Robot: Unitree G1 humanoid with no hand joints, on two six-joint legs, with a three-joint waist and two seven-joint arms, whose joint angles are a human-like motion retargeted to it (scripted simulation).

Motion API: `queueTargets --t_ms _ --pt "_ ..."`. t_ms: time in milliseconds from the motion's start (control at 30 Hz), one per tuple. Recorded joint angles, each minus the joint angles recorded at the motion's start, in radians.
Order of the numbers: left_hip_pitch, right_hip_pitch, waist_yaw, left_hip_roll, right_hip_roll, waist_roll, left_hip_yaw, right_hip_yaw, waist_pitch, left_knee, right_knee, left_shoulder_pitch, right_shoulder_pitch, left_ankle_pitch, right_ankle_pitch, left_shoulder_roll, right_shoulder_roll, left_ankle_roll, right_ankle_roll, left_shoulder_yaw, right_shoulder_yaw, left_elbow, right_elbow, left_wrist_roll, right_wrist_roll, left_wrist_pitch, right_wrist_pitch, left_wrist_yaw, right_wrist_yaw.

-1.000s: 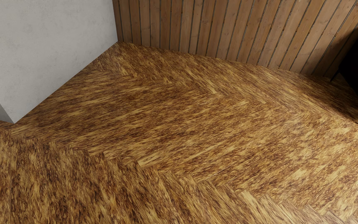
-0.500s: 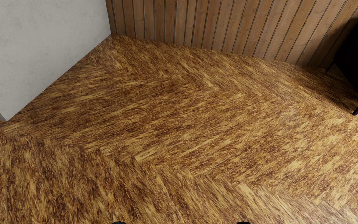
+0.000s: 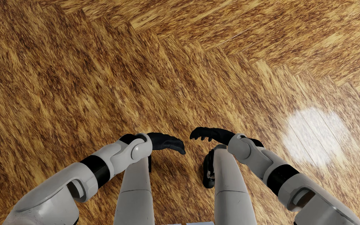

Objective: Take a seat on the light cyan box

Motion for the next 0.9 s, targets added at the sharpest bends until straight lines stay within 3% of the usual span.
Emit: queueTargets --t_ms 33,67,133,233,333,433,533,667,800,900 --pt "-0.079 -0.081 -0.001 0.007 -0.008 0.000 -0.017 0.013 0.040 0.080 0.085 -0.068 -0.040 -0.017 -0.018 0.034 -0.057 -0.015 0.013 -0.063 0.033 -0.068 -0.100 0.019 0.009 -0.030 -0.017 -0.014 0.018" --pt "-0.154 -0.157 -0.002 0.009 -0.020 0.004 -0.035 0.026 0.079 0.160 0.168 -0.137 -0.076 -0.034 -0.036 0.074 -0.128 -0.024 0.027 -0.127 0.057 -0.146 -0.213 0.013 0.042 -0.039 -0.027 0.000 -0.015" --pt "-0.297 -0.308 -0.008 0.011 -0.041 0.008 -0.068 0.047 0.149 0.313 0.331 -0.254 -0.164 -0.065 -0.063 0.186 -0.272 -0.045 0.046 -0.219 0.093 -0.332 -0.421 -0.047 0.111 -0.033 -0.053 0.140 -0.071" --pt "-0.496 -0.511 -0.007 0.027 -0.050 0.009 -0.120 0.084 0.240 0.524 0.534 -0.365 -0.299 -0.104 -0.093 0.362 -0.434 -0.078 0.084 -0.278 0.176 -0.568 -0.642 -0.155 0.227 -0.035 -0.098 0.412 -0.249" --pt "-0.645 -0.672 -0.003 0.026 -0.063 0.014 -0.163 0.121 0.300 0.709 0.722 -0.281 -0.289 -0.141 -0.115 0.486 -0.584 -0.101 0.115 -0.158 0.141 -0.728 -0.869 -0.175 0.302 -0.065 -0.160 0.609 -0.387" --pt "-0.728 -0.759 0.001 0.029 -0.078 0.014 -0.189 0.145 0.334 0.843 0.859 -0.169 -0.182 -0.157 -0.125 0.538 -0.652 -0.116 0.132 -0.011 0.026 -0.812 -0.986 -0.173 0.314 -0.079 -0.199 0.674 -0.468" --pt "-0.734 -0.766 -0.004 0.032 -0.081 0.015 -0.203 0.153 0.325 0.911 0.928 -0.061 -0.101 -0.147 -0.105 0.527 -0.626 -0.121 0.127 0.093 -0.045 -0.813 -0.981 -0.157 0.289 -0.068 -0.189 0.664 -0.452" --pt "-0.645 -0.687 -0.005 0.044 -0.085 0.023 -0.195 0.155 0.284 0.932 0.952 0.081 0.012 -0.106 -0.056 0.409 -0.516 -0.119 0.111 0.239 -0.127 -0.688 -0.863 -0.128 0.241 -0.047 -0.144 0.554 -0.357" --pt "-0.522 -0.564 -0.011 0.059 -0.093 0.027 -0.180 0.148 0.218 0.933 0.952 0.223 0.166 -0.088 -0.040 0.229 -0.303 -0.113 0.101 0.378 -0.269 -0.500 -0.682 -0.098 0.157 -0.029 -0.110 0.453 -0.273" --pt "-0.446 -0.494 -0.016 0.064 -0.090 0.018 -0.171 0.143 0.156 0.921 0.944 0.296 0.264 -0.078 -0.033 0.113 -0.110 -0.110 0.087 0.456 -0.379 -0.370 -0.537 -0.084 0.113 -0.028 -0.097 0.410 -0.277"
